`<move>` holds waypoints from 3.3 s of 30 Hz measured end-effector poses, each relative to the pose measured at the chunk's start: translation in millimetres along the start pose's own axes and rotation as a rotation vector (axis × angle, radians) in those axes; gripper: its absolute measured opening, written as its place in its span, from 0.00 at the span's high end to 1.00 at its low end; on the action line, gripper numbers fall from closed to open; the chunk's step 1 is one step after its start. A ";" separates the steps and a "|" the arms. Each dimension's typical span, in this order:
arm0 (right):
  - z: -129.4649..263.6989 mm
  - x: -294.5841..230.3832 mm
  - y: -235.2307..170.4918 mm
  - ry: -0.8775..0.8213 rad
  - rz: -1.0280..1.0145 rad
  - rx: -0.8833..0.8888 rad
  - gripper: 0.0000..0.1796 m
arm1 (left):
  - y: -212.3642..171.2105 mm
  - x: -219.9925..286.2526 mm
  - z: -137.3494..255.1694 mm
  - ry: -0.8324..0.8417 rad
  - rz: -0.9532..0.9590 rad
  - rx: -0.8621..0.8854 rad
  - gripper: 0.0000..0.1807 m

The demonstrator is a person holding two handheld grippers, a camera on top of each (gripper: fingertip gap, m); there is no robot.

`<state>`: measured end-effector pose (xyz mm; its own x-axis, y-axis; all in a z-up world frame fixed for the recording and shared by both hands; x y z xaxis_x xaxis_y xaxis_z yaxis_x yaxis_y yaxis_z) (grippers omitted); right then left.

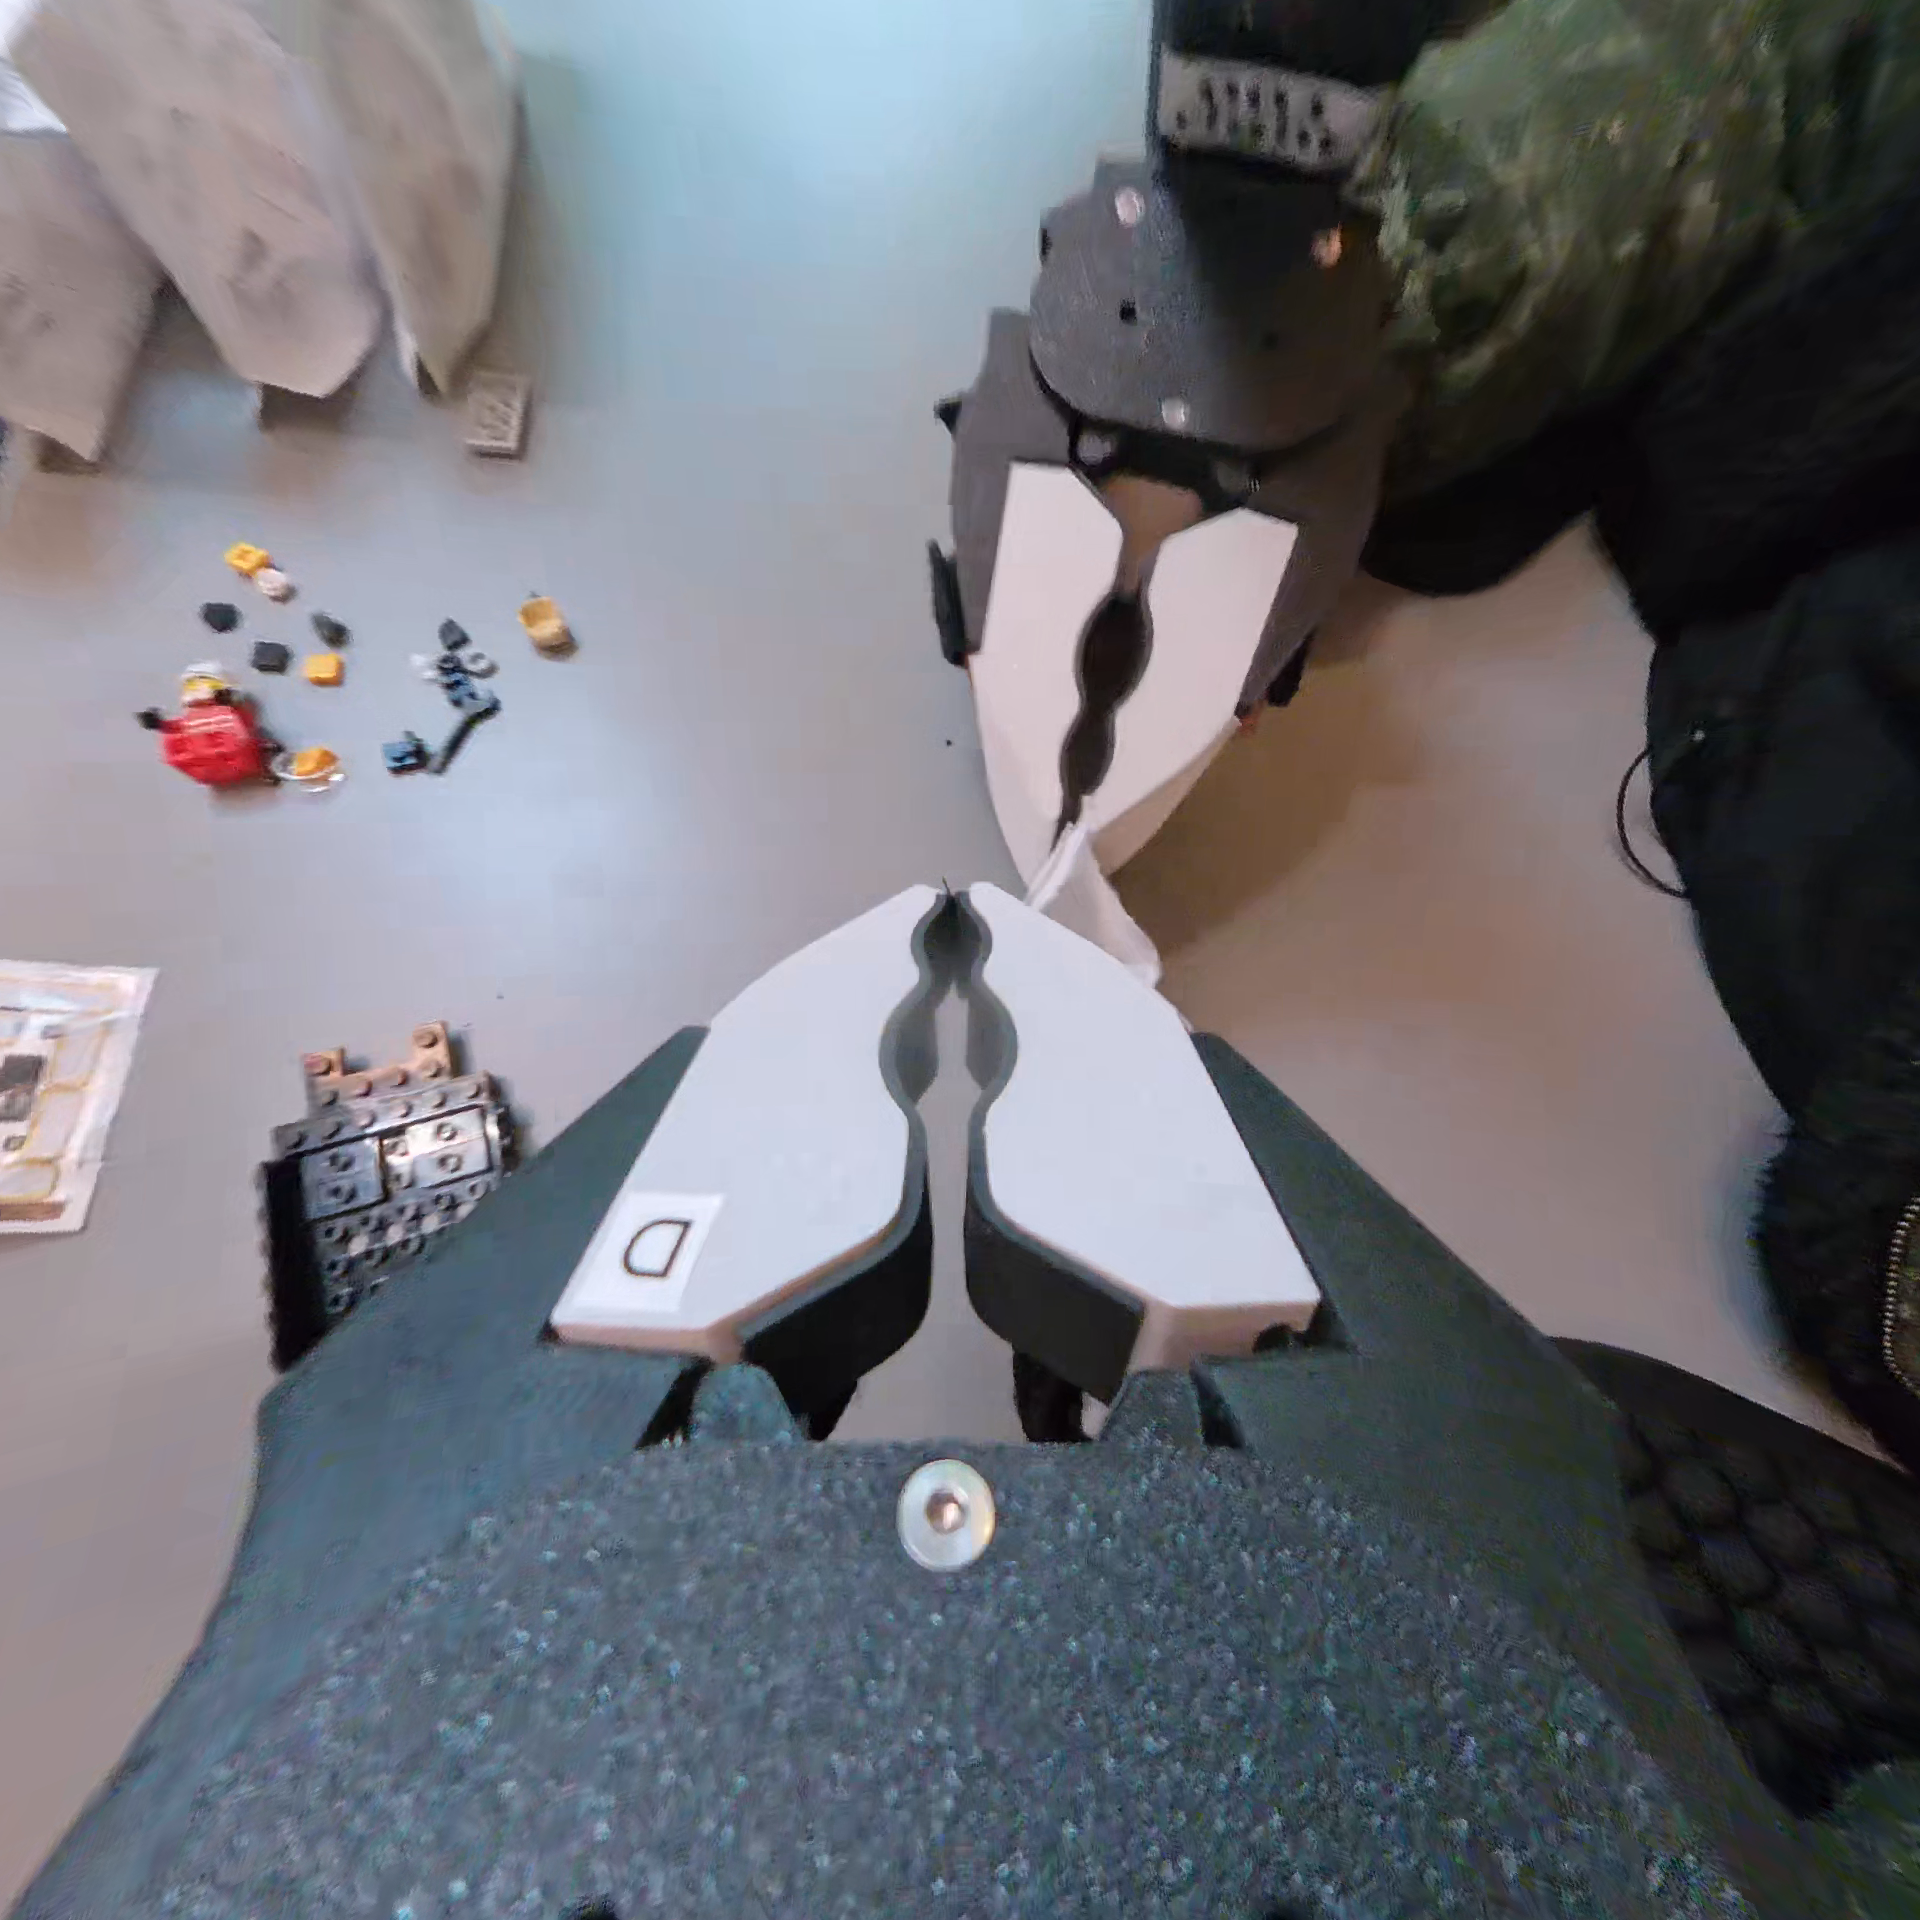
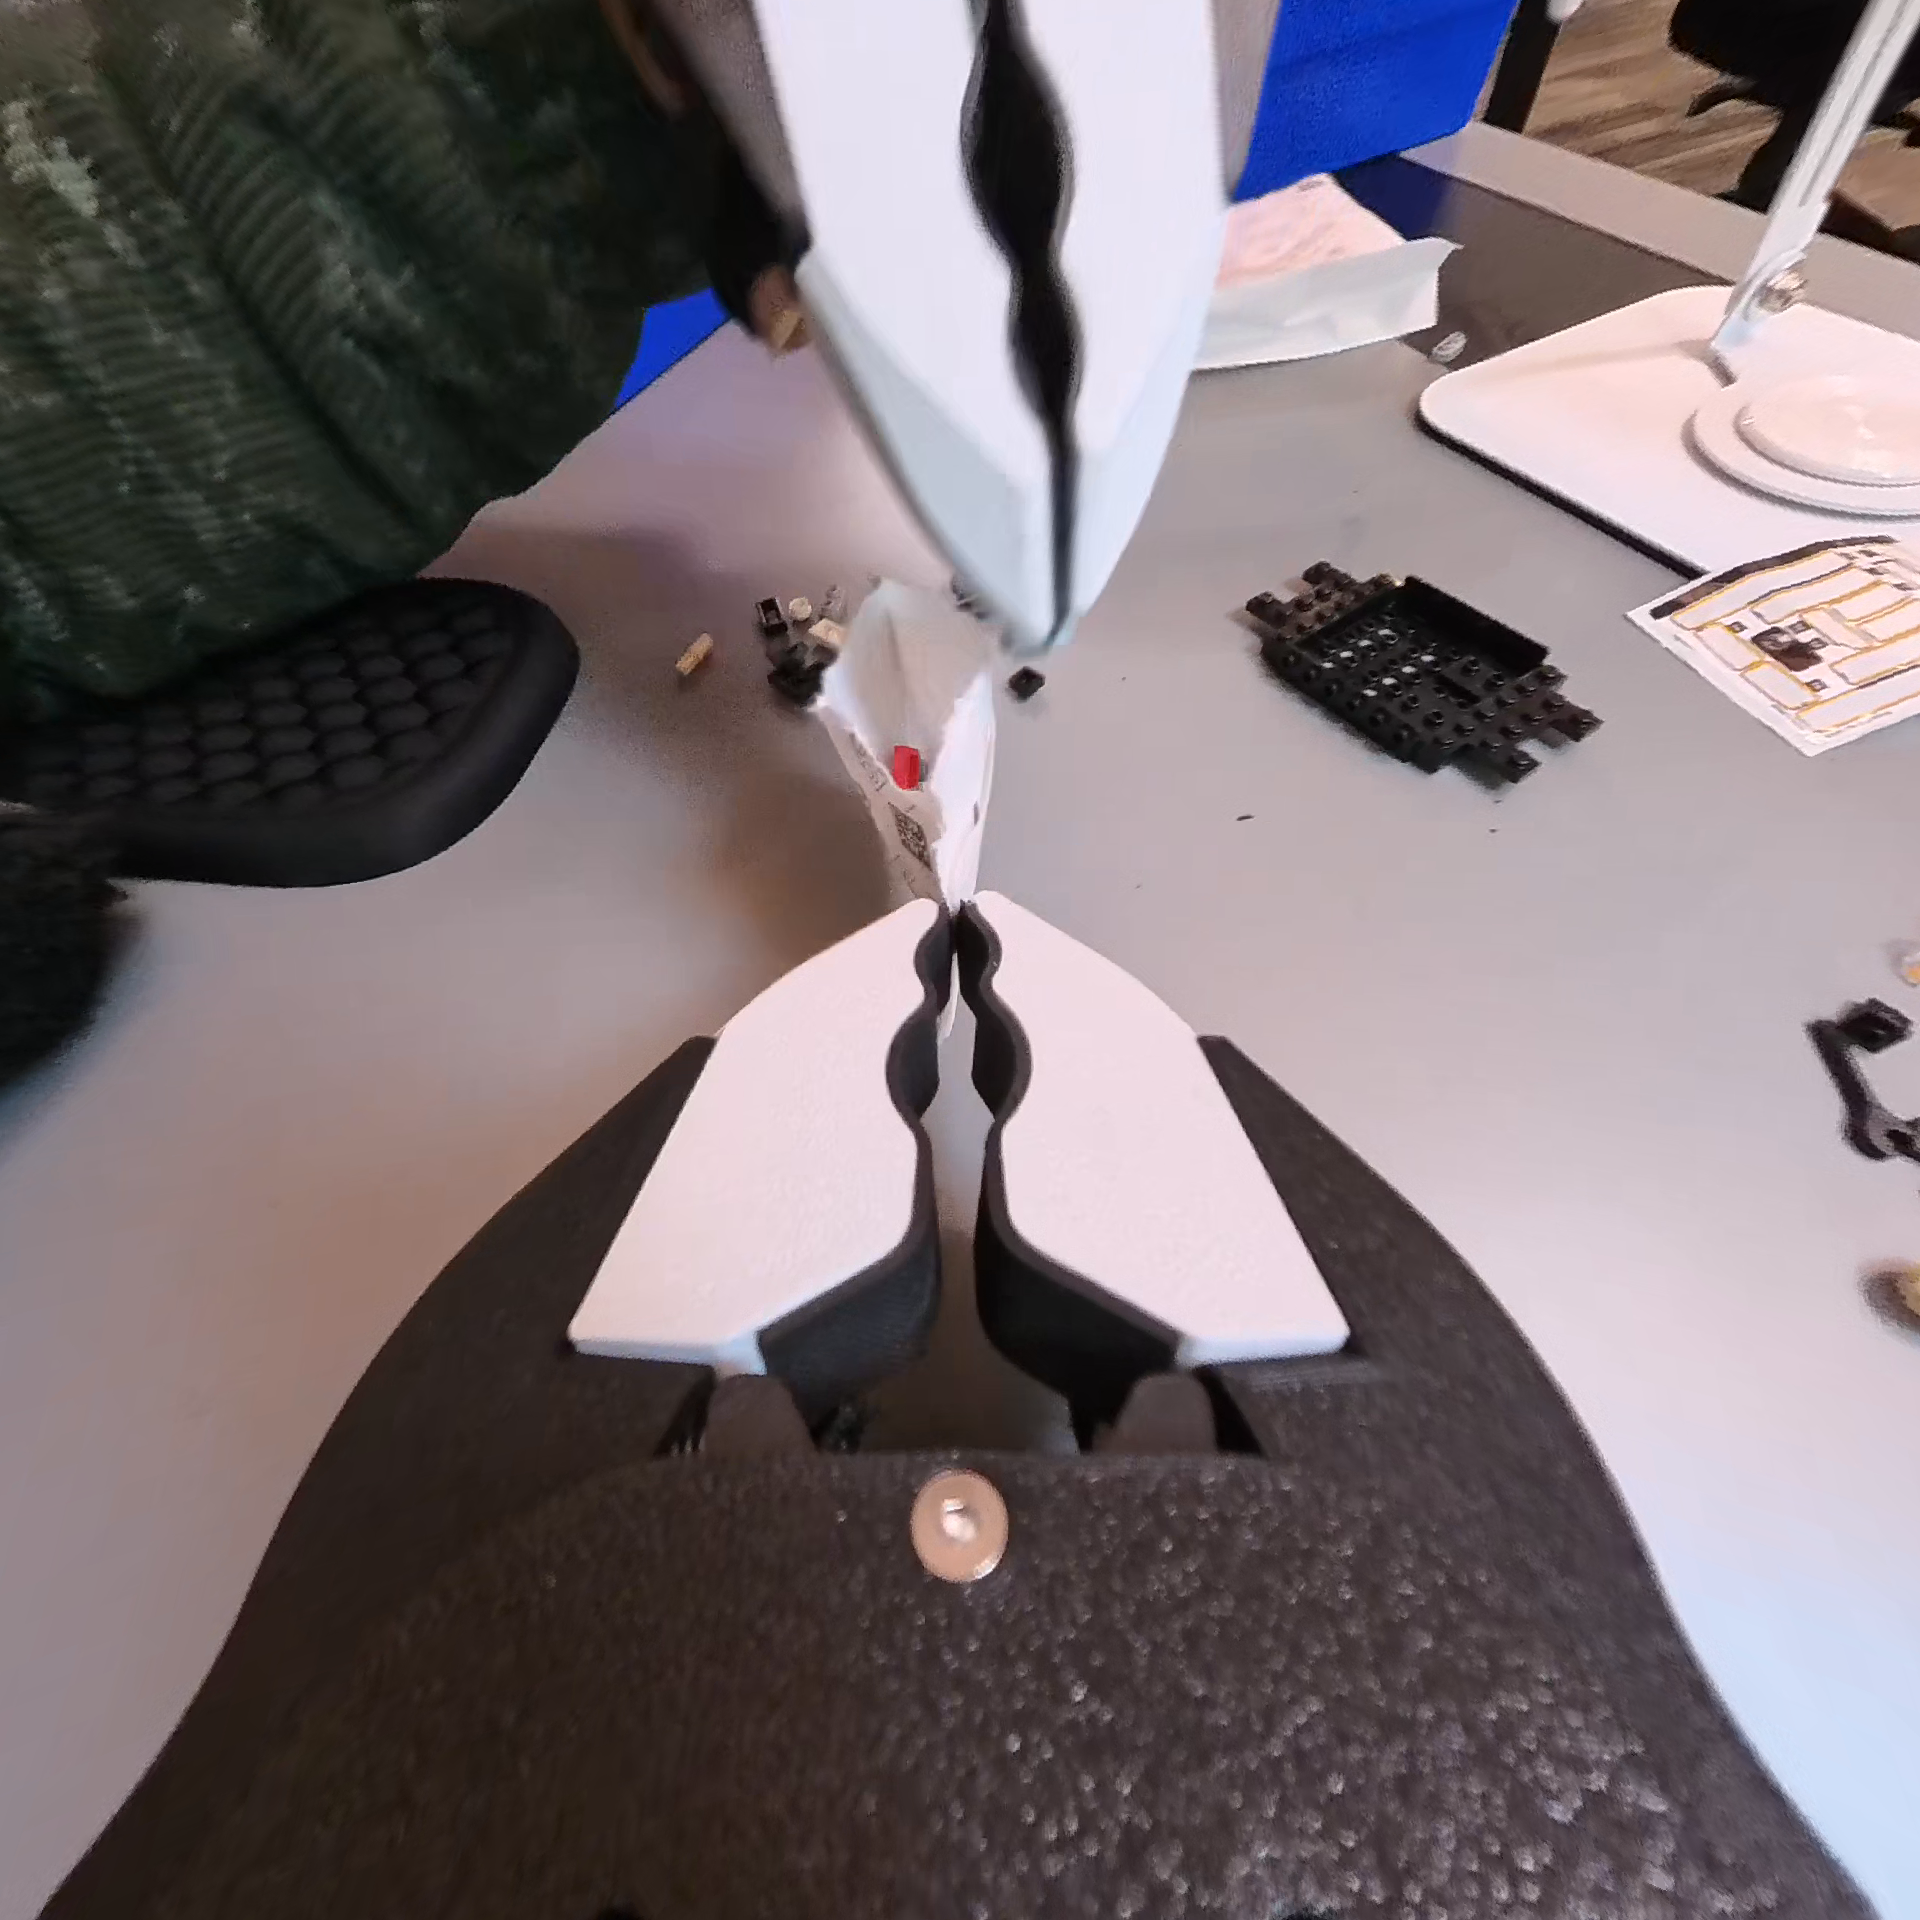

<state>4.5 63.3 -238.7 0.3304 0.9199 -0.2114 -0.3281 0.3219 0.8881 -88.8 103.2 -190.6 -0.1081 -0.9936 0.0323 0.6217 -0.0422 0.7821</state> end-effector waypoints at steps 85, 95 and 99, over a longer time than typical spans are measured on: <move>17.4 9.0 15.9 -0.008 0.005 0.159 1.00 | -179.2 -184.3 114.5 1.234 0.829 -0.133 0.89; 18.6 10.4 16.0 -0.002 -0.001 0.155 1.00 | -189.5 -203.4 115.1 1.182 0.965 -0.123 0.92; 18.1 10.1 15.4 0.003 -0.003 0.147 1.00 | -189.5 -203.5 114.7 1.131 1.008 -0.093 0.95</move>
<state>18.7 73.5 -219.8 0.3283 0.9198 -0.2149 -0.1942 0.2884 0.9376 -273.7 325.4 -274.0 0.9864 -0.1646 -0.0004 0.1204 0.7200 0.6835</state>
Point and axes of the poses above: each gripper's, where its closed fingertips meet, z back along the fingers, y out of its top, x = y × z across the jaws, the point moved 5 cm from there along z, back along the fingers, and after that the axes turned 7 degrees about -z, right-handed, at the moved point
